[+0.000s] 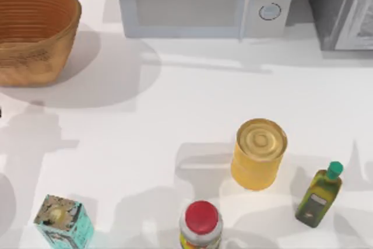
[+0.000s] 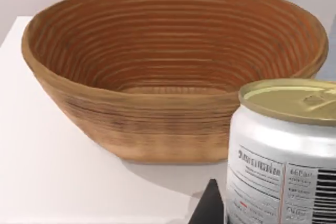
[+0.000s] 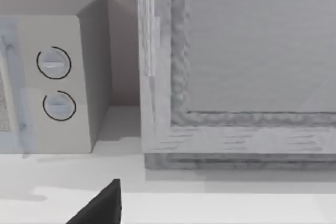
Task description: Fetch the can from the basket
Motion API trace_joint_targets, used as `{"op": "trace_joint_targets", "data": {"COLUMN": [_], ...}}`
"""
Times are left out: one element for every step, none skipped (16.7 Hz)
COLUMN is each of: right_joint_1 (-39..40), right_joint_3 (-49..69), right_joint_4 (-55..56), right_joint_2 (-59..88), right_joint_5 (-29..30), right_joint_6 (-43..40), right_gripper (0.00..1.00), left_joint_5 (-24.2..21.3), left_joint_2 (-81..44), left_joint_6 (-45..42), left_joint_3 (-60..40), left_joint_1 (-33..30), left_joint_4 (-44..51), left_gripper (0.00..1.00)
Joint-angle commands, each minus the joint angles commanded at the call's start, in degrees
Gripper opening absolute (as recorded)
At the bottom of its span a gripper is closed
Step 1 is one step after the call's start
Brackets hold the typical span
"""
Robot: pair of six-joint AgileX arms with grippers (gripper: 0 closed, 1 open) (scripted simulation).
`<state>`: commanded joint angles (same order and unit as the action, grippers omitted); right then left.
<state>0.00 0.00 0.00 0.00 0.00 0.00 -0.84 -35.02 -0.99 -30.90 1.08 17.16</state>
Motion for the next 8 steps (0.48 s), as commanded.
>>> {"op": "trace_joint_targets", "data": {"right_joint_1": [0.0,0.0,0.0,0.0,0.0,0.0,0.0,0.0], "right_joint_3": [0.0,0.0,0.0,0.0,0.0,0.0,0.0,0.0], "right_joint_4": [0.0,0.0,0.0,0.0,0.0,0.0,0.0,0.0], "right_joint_2": [0.0,0.0,0.0,0.0,0.0,0.0,0.0,0.0], "right_joint_5": [0.0,0.0,0.0,0.0,0.0,0.0,0.0,0.0], "right_joint_6": [0.0,0.0,0.0,0.0,0.0,0.0,0.0,0.0], "right_gripper": [1.0,1.0,1.0,1.0,1.0,1.0,1.0,1.0], "left_joint_5": [0.09,0.25,0.45,0.64,0.8,0.9,0.96,0.97], "left_joint_2": [5.69,11.0,15.87,20.13,23.9,27.18,29.96,32.19], "left_joint_6": [0.28,0.5,0.65,0.73,0.8,0.86,0.93,0.97], "left_joint_3": [5.28,10.14,14.54,18.33,21.63,24.45,26.77,28.6], "left_joint_1": [-0.15,-0.25,-0.32,-0.39,-0.46,-0.55,-0.65,-0.78], "left_joint_4": [-2.38,-4.69,-6.9,-8.93,-10.77,-12.42,-13.89,-15.18], "left_gripper": [0.0,0.0,0.0,0.0,0.0,0.0,0.0,0.0]}}
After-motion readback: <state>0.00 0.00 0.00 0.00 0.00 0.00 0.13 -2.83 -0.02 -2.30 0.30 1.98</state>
